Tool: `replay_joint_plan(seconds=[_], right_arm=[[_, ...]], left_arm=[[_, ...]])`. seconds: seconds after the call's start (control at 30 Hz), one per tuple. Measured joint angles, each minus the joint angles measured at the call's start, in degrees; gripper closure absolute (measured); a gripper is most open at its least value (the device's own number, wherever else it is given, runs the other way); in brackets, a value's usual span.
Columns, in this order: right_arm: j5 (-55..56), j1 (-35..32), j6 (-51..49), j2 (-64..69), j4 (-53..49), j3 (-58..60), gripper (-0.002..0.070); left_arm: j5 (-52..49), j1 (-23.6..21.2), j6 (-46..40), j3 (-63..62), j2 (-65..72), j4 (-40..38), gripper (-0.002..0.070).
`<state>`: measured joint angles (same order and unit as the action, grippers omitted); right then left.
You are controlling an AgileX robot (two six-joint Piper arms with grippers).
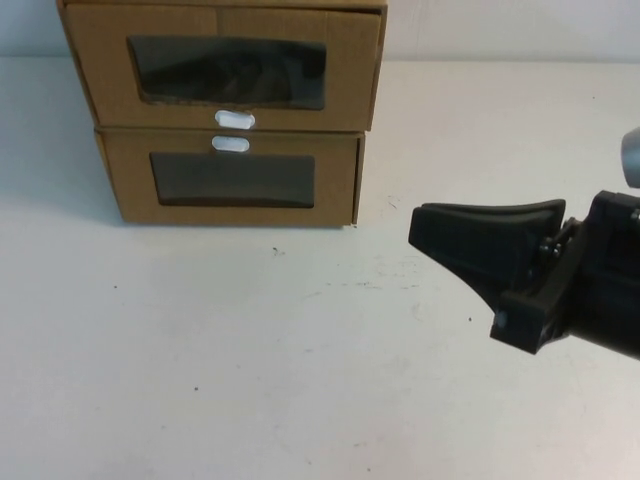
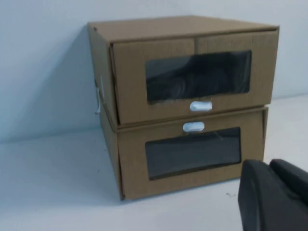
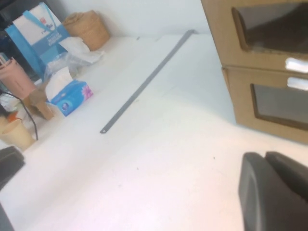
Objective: Close the shoe box
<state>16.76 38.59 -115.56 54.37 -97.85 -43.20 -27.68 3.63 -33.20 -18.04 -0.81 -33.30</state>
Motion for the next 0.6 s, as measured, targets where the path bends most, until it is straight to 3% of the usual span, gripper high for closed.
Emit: replay_joint_plan(seconds=[0.4,0.6], right_arm=[[-1.74,0.00,0.50,0.00,0.00,2.27,0.0687],[-1.84,0.00,0.70,0.00,0.00,2.31,0.0687]], left_arm=[[21.56,0.00,-1.82,18.45,1.09,-0.81,0.0677],[23.62,0.00,-1.82,19.55,1.09,-1.60,0.0677]])
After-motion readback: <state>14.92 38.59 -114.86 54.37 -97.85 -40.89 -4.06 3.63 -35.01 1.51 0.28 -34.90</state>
